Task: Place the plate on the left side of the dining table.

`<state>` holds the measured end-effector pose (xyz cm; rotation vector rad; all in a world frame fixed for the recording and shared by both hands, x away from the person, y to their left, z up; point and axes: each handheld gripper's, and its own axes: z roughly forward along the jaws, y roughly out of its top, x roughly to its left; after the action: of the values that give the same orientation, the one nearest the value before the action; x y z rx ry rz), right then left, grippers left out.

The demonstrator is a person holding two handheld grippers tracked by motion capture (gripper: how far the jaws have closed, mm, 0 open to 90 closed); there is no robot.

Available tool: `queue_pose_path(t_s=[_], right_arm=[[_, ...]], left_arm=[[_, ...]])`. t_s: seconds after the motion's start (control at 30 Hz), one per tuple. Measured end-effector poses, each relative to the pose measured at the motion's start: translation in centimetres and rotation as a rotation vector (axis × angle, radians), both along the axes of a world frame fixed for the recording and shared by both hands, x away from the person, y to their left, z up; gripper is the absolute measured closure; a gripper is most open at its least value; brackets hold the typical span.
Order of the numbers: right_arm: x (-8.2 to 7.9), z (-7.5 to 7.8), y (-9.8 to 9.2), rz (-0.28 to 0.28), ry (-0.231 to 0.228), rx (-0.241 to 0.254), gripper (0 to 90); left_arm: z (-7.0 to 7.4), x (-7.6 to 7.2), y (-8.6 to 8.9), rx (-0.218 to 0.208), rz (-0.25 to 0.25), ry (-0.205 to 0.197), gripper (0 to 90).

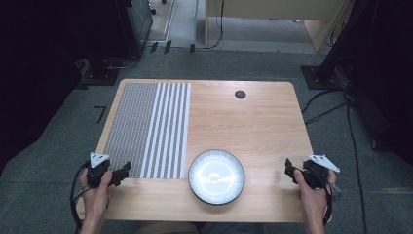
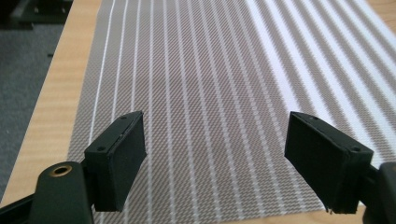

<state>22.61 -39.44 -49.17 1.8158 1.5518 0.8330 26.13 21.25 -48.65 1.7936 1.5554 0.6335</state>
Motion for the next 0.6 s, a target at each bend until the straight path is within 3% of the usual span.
queue_pose_path(t_s=[0.13,0.3,0.33,0.37,0.43,0.47,0.6], right_arm=[[0.4,0.8,0.3,-0.008,0.023,-0.044,14.8],[0.8,1.3,0.0,-0.018,0.013,-0.047,14.9],[1.0,1.4,0.0,-0.015,0.013,-0.039,15.0],[1.3,1.5,-0.1,-0.011,0.014,-0.027,15.1],[1.5,1.5,-0.2,-0.005,0.013,-0.005,15.1],[1.7,1.5,-0.5,-0.006,0.006,0.037,15.1],[1.6,1.2,-0.7,-0.012,-0.003,0.068,15.9]], left_arm=[[0.6,0.7,-0.9,0.019,-0.011,-0.023,20.4],[1.2,2.2,-1.9,-0.02,-0.009,-0.041,20.6],[1.5,2.7,-2.1,-0.091,-0.03,-0.029,20.6],[1.6,2.9,-2.2,-0.128,-0.042,-0.03,20.4],[1.8,3.1,-2.8,-0.106,-0.038,-0.042,20.2],[1.9,3.4,-3.1,-0.109,-0.039,-0.04,20.3],[2.2,3.4,-4.2,-0.102,-0.065,-0.052,20.3]])
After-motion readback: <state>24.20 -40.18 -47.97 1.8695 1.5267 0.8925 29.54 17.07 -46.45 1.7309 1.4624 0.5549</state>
